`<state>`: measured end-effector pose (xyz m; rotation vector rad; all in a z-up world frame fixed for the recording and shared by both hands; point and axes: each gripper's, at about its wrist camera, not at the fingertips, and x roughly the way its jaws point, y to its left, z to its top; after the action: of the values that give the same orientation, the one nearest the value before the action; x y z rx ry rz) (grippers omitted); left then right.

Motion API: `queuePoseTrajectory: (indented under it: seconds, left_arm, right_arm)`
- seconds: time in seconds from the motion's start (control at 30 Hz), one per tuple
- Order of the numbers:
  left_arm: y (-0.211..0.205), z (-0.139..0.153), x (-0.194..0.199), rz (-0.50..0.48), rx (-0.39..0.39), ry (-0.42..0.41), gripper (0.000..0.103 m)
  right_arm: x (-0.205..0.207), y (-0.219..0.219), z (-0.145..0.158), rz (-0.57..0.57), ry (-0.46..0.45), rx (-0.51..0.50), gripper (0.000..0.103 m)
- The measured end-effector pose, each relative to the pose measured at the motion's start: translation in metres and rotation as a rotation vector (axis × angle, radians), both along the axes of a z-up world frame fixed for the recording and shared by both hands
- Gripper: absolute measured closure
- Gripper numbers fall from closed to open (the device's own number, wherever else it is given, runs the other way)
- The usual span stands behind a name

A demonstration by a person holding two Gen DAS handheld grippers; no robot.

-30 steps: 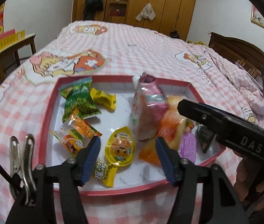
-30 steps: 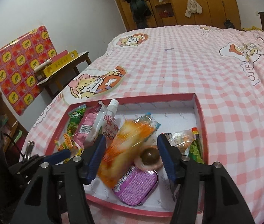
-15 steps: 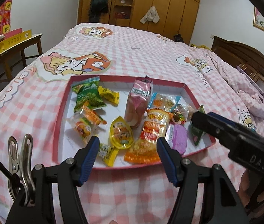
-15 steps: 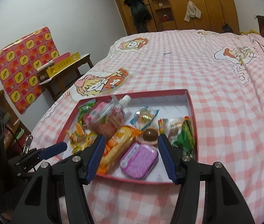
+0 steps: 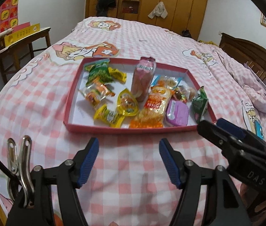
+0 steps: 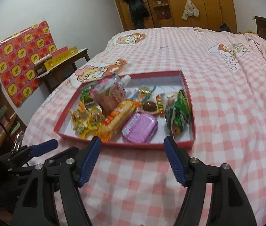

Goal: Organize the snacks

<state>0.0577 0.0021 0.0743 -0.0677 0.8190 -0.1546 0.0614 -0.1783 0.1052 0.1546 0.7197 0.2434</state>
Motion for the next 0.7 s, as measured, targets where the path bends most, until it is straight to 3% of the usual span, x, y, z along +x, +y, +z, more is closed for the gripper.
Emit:
queuePoseTrajectory:
  seconds: [0.1, 0.43, 0.7]
  left_arm:
    - [0.001, -0.006, -0.002, 0.014, 0.018, 0.000, 0.020]
    - [-0.001, -0.036, 0.004, 0.036, 0.053, 0.084, 0.020]
    - [-0.003, -0.047, 0.006, 0.044, 0.075, 0.096, 0.020]
  right_arm:
    - [-0.003, -0.002, -0.007, -0.012, 0.022, -0.003, 0.027]
    - [-0.003, -0.006, -0.033, -0.043, 0.098, -0.037, 0.027]
    - [0.001, -0.006, -0.050, -0.043, 0.148, -0.043, 0.027]
